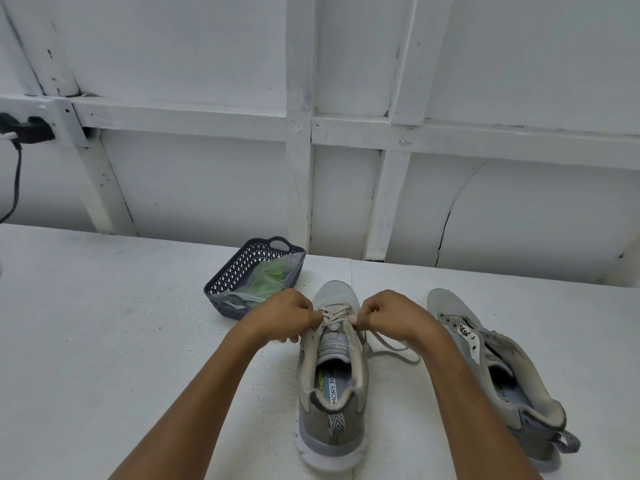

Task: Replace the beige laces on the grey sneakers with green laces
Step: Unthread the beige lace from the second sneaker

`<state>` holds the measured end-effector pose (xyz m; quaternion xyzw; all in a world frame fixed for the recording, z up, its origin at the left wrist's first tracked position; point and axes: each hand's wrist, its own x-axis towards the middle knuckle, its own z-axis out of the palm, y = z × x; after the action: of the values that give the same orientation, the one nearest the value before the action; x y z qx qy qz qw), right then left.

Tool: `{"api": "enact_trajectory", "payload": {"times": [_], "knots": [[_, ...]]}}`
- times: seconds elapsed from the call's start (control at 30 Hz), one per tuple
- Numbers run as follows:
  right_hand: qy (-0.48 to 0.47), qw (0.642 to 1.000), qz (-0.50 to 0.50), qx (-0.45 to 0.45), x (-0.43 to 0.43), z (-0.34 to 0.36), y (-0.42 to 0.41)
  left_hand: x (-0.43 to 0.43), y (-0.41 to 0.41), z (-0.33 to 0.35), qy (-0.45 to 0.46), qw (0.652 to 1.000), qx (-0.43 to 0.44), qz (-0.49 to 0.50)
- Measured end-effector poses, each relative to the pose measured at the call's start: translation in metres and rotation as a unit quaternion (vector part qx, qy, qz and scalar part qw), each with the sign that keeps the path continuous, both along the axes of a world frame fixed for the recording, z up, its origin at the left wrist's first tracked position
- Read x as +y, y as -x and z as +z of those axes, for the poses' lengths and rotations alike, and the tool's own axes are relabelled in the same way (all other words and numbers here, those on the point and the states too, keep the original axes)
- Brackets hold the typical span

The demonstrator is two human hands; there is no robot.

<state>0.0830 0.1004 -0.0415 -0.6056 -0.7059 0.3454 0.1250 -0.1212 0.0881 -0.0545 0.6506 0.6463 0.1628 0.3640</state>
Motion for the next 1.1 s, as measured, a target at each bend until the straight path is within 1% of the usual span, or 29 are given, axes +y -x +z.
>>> {"api": "enact_trajectory", "payload": {"times": [0.07,0.13,0.2,0.27,0.33,0.37,0.4,0.43,0.5,0.57,0.63,0.7,0.77,0.83,0.93,1.03,1.1], "knots": [[-0.001,0.998,0.012,0.058,-0.002,-0.001,-0.003,0.001,0.000,-0.001,0.004,1.000,0.000,-0.001],[-0.006,0.985,-0.004,0.171,-0.005,0.003,-0.003,0.002,0.000,-0.001,0.004,1.000,0.000,-0.002],[0.011,0.948,-0.041,0.315,-0.005,0.008,-0.004,0.003,0.000,-0.001,0.005,1.000,-0.001,-0.002],[0.042,0.898,-0.079,0.430,-0.005,0.011,-0.007,0.003,0.000,-0.001,0.006,1.000,-0.002,-0.004],[0.066,0.852,-0.125,0.505,-0.004,0.010,-0.008,0.004,0.000,-0.001,0.007,1.000,0.000,-0.003],[0.067,0.836,-0.152,0.523,-0.004,0.009,-0.009,0.004,0.000,-0.001,0.007,1.000,0.003,-0.004],[0.060,0.831,-0.177,0.523,-0.004,0.007,-0.010,0.004,0.000,-0.002,0.007,1.000,0.006,-0.006],[0.044,0.843,-0.196,0.499,-0.003,0.004,-0.012,0.004,0.000,-0.002,0.005,1.000,0.010,-0.009],[0.005,0.898,-0.199,0.392,-0.003,0.001,-0.015,0.005,-0.001,-0.003,-0.009,1.000,0.017,-0.015],[-0.026,0.955,-0.157,0.251,-0.007,-0.002,-0.015,0.004,-0.003,-0.002,-0.047,0.998,0.021,-0.027],[-0.012,0.984,-0.093,0.153,-0.014,-0.003,-0.013,0.005,-0.008,0.001,-0.100,0.992,0.040,-0.064],[0.013,0.994,-0.044,0.101,-0.021,-0.002,-0.006,0.006,-0.013,0.004,-0.136,0.979,0.090,-0.125],[-0.013,0.998,-0.029,0.047,-0.025,-0.002,0.000,0.009,-0.019,0.003,-0.155,0.965,0.136,-0.162],[-0.054,0.998,-0.032,0.010,-0.026,-0.002,0.002,0.010,-0.025,0.000,-0.177,0.956,0.166,-0.162],[-0.074,0.997,-0.036,0.005,-0.026,0.001,0.002,0.011,-0.031,-0.002,-0.205,0.948,0.186,-0.157],[-0.052,0.998,-0.029,0.022,-0.023,0.001,0.001,0.010,-0.032,-0.002,-0.222,0.944,0.190,-0.150],[-0.039,0.998,-0.036,0.033,-0.021,-0.002,0.001,0.009,-0.029,-0.001,-0.249,0.944,0.187,-0.108]]}}
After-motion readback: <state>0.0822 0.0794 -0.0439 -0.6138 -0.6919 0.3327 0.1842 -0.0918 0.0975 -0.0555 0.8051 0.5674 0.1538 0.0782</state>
